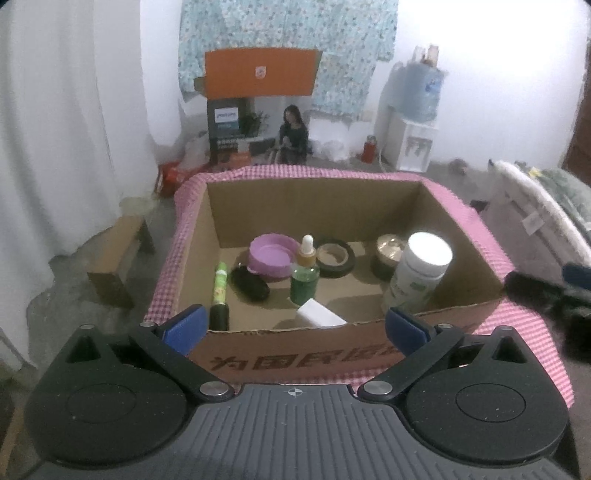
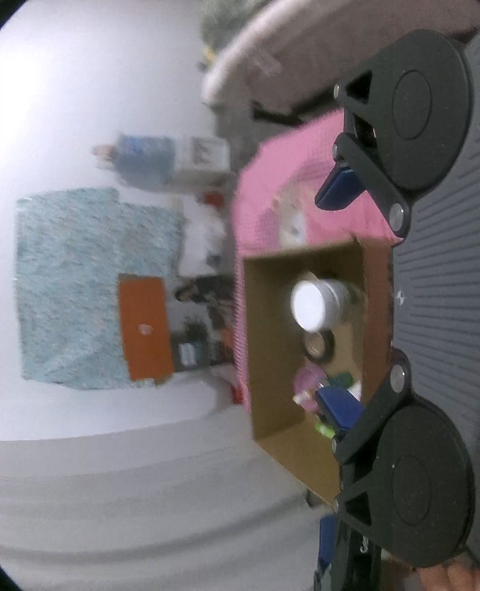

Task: Organize rigid objects

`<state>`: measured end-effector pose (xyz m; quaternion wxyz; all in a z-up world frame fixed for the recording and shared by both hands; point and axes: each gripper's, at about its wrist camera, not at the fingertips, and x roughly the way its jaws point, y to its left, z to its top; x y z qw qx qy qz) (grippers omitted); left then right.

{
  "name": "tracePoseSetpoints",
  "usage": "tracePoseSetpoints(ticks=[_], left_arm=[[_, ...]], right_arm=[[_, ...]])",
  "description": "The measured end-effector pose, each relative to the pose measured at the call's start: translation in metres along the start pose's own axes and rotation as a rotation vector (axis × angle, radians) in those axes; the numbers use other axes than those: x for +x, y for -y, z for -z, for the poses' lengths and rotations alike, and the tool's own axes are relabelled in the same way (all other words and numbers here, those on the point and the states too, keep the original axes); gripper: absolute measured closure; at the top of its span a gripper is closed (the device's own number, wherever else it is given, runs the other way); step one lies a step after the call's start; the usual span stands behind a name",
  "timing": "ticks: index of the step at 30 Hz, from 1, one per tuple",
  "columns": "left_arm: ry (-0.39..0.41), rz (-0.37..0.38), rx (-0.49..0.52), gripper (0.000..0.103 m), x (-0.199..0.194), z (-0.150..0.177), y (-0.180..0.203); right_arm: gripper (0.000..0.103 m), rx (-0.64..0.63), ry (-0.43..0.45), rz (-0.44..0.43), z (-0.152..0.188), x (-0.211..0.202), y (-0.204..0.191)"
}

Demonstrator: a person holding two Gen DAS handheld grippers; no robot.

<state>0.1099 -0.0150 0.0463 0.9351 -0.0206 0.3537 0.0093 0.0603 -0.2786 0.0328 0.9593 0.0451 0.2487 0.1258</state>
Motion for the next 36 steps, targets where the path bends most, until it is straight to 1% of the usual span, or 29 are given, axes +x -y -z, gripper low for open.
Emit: tracePoseSetpoints(ticks=[2,4,10,20,26,36], left_arm=[[-0.009,-0.022,0.005,0.000,0.003,-0.001,0.001],[-0.020,-0.025,-0.002,0.000,0.006,-0.002,0.000],[-0.034,-0.054,0.000,0.000,0.009,-0.005,-0.003],[-0.045,-0.066,0.001,0.000,0.010,-0.005,-0.009],[-0.059,-0.060,0.008,0.000,0.011,-0.004,-0.010],[-0.056,-0.069,0.018,0.000,0.011,-0.003,-0.009]], right_arm=[[0.000,-0.004,-0.040,0.017,0.001,0.011,-0.005],[0.000,-0.026,-0.062,0.032,0.002,0.019,-0.010],[0.000,-0.040,-0.111,0.026,0.003,0.037,-0.021],[0.000,-0.027,-0.148,0.034,0.002,0.045,-0.023],[0.000,-0.026,-0.156,0.043,0.003,0.044,-0.025],[0.000,-0.029,-0.167,0.047,0.002,0.043,-0.025]])
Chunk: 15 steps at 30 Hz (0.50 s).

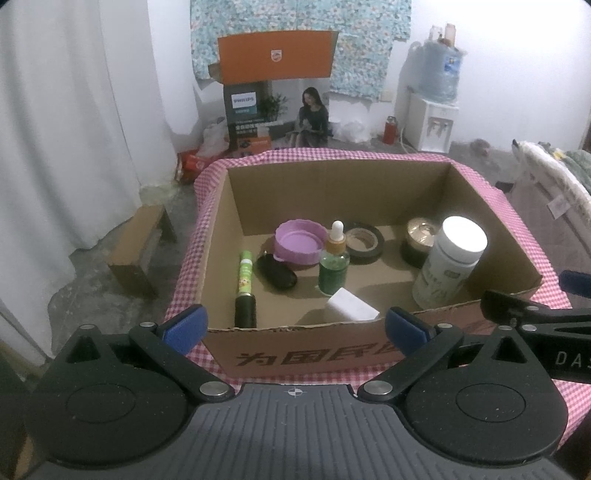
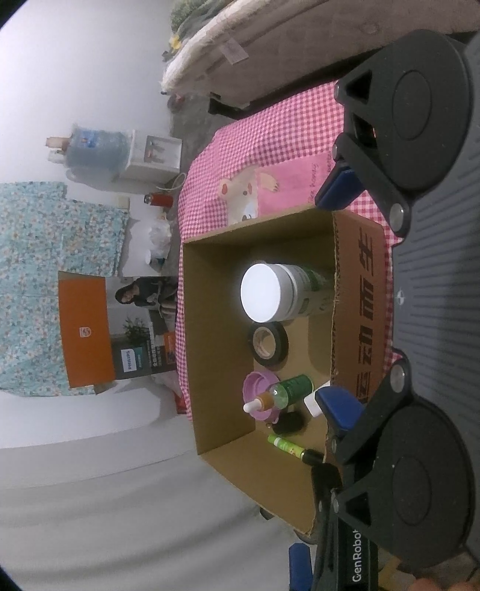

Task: Organize rigid objects

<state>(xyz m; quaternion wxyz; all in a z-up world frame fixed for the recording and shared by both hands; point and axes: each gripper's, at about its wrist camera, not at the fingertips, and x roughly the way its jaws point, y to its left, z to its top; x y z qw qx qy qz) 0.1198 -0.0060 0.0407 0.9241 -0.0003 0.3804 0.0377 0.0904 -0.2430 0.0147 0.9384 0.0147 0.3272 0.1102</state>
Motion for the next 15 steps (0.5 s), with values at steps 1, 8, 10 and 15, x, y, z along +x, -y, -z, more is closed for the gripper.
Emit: tracePoseSetpoints(ticks=[1,8,10,15], left_arm=[[-0.001,0.001,-0.002,0.000,-0.0001,0.0000,0.0001],[0.002,-0.004,-0.002,0.000,-0.0020,-0.0006,-0.0037],[0.001,-0.003,-0.002,0.000,-0.0021,-0.0005,-0.0042],[0.003,-0.004,-0.002,0.000,-0.0023,-0.0004,-0.0044]], right_arm=[[0.000,-0.001,-0.001,0.001,-0.0001,-0.0002,0.0001],[0.000,-0.003,-0.001,0.004,-0.0011,-0.0004,-0.0013],[0.000,-0.004,-0.001,0.005,-0.0013,-0.0004,-0.0013],[0.000,-0.013,0.002,0.012,-0.0015,-0.0017,-0.0014]])
